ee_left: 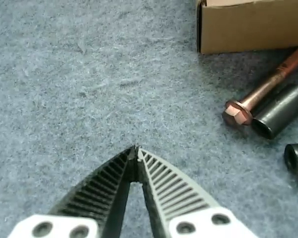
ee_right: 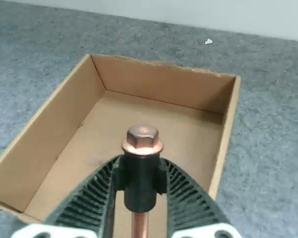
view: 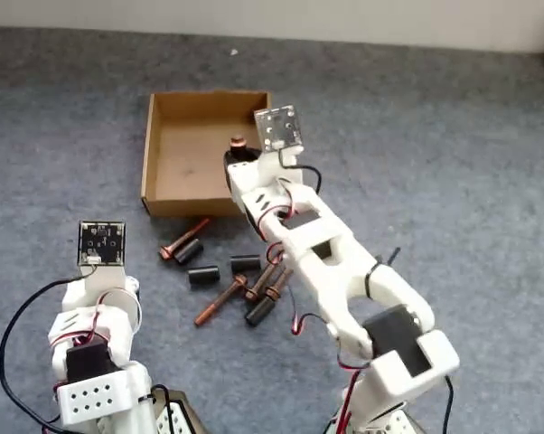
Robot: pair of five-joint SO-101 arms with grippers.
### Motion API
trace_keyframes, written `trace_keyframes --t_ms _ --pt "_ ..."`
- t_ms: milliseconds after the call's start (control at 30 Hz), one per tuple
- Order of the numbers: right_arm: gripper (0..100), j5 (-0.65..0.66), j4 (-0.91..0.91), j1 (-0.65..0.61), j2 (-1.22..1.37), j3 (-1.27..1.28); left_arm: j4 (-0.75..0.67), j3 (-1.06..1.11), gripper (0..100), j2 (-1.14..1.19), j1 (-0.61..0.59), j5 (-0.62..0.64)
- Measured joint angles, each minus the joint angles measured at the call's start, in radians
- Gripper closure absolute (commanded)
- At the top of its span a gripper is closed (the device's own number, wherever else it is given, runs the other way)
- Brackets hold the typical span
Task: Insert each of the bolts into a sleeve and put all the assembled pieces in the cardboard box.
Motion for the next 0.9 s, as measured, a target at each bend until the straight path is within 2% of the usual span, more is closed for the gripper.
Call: trace_keyframes --t_ms 133,433,733,900 --pt "80.5 0.000 0.083 0.000 0.014 -0.044 0.000 0.000 97 0.000 0.000 0.000" --pt "80.4 0.000 0.275 0.002 -0.064 -0.066 0.000 0.000 97 0.000 0.000 0.000" --pt "80.4 0.000 0.634 0.002 -0.354 -0.060 0.000 0.000 97 0.000 0.000 0.000" --pt "80.4 -0.071 0.783 0.002 -0.451 0.028 0.000 0.000 97 0.000 0.000 0.000"
